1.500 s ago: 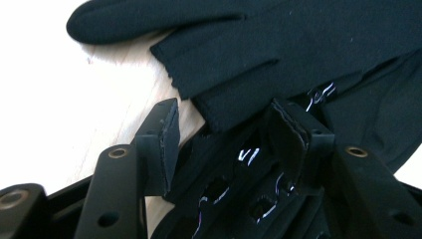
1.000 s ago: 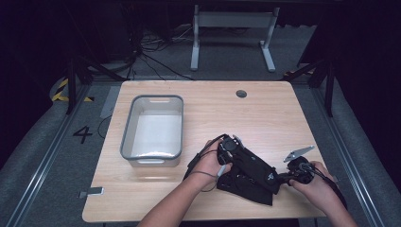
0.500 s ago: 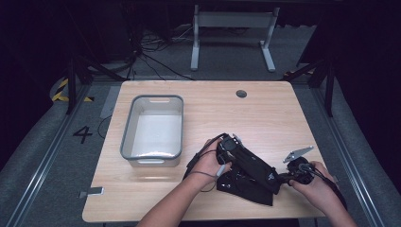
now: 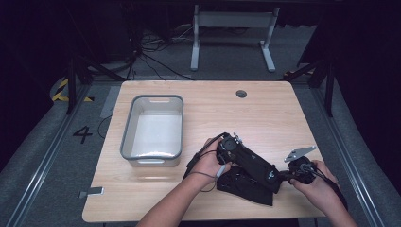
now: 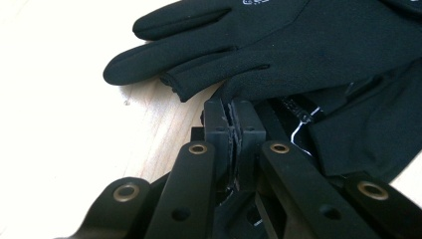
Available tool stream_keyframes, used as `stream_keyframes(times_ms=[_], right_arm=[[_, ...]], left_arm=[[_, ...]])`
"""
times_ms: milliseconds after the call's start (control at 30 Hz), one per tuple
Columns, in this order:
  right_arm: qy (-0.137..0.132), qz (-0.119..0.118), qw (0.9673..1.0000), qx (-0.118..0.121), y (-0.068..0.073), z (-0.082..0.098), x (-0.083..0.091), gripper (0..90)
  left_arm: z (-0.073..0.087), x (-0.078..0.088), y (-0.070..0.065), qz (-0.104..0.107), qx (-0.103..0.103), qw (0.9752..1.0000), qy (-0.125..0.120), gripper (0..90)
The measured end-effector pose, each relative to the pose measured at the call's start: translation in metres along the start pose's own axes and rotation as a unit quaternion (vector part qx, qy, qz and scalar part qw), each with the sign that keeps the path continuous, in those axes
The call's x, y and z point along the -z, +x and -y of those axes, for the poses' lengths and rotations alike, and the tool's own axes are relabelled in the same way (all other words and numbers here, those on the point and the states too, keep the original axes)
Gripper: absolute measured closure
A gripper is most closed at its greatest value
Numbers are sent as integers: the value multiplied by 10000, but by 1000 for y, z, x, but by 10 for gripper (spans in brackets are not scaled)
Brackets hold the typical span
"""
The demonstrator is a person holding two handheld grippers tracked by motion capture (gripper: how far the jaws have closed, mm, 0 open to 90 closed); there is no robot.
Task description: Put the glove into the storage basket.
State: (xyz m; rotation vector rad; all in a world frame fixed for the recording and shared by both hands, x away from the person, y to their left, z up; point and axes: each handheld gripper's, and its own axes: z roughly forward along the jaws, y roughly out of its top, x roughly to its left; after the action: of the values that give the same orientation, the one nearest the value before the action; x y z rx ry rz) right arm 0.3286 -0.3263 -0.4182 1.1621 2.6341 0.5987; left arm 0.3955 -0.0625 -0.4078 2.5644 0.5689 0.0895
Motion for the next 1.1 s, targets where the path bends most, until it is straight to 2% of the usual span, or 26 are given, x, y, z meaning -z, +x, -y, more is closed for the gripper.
stream_keyframes(times_ms=[67, 300, 567, 833, 1100], right_arm=[[-142, 82, 9999, 51, 0, -1, 6, 850], [-300, 136, 9994, 114, 0, -5, 14, 851], [-434, 160, 9983, 342, 4, -17, 21, 850], [-507, 137, 9973, 521, 8, -26, 25, 850], [-442, 77, 9967, 669, 12, -33, 21, 850]], left_arm=[[2, 9, -4, -16, -36, 10000, -62, 875], [7, 26, -12, -50, -79, 9998, -151, 875], [17, 44, -22, -89, -99, 9998, -160, 875], [25, 59, -33, -119, -116, 9998, -105, 874], [32, 63, -37, -103, -66, 9999, 21, 875]])
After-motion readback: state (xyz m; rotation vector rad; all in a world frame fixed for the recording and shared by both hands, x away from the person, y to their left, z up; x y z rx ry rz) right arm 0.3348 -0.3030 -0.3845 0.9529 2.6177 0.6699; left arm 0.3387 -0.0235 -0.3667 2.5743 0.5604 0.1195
